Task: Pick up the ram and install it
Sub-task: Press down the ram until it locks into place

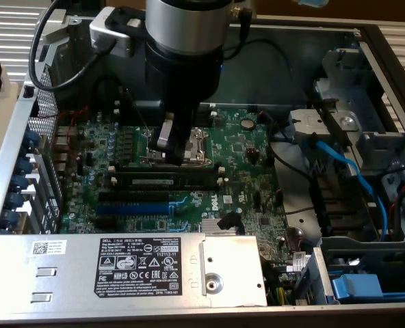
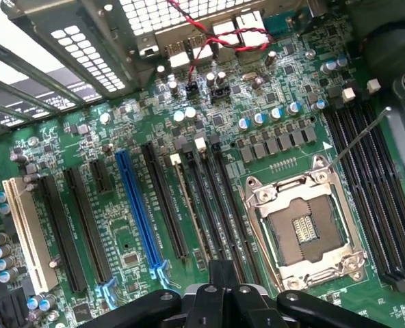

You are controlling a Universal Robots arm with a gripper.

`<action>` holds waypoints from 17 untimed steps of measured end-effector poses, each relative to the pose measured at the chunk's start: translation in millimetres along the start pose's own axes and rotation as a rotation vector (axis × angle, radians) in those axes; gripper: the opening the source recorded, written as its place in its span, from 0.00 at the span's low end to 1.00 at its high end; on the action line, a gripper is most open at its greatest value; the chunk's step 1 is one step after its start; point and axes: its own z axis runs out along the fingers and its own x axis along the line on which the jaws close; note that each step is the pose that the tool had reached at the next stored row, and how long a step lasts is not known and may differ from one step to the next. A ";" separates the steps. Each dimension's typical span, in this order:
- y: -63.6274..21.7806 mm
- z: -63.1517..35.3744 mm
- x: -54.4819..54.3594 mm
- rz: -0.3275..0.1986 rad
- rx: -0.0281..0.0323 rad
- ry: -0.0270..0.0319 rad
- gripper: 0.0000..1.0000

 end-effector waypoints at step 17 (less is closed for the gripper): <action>0.0 0.6 0.0 0.283 0.0041 -0.0126 0.10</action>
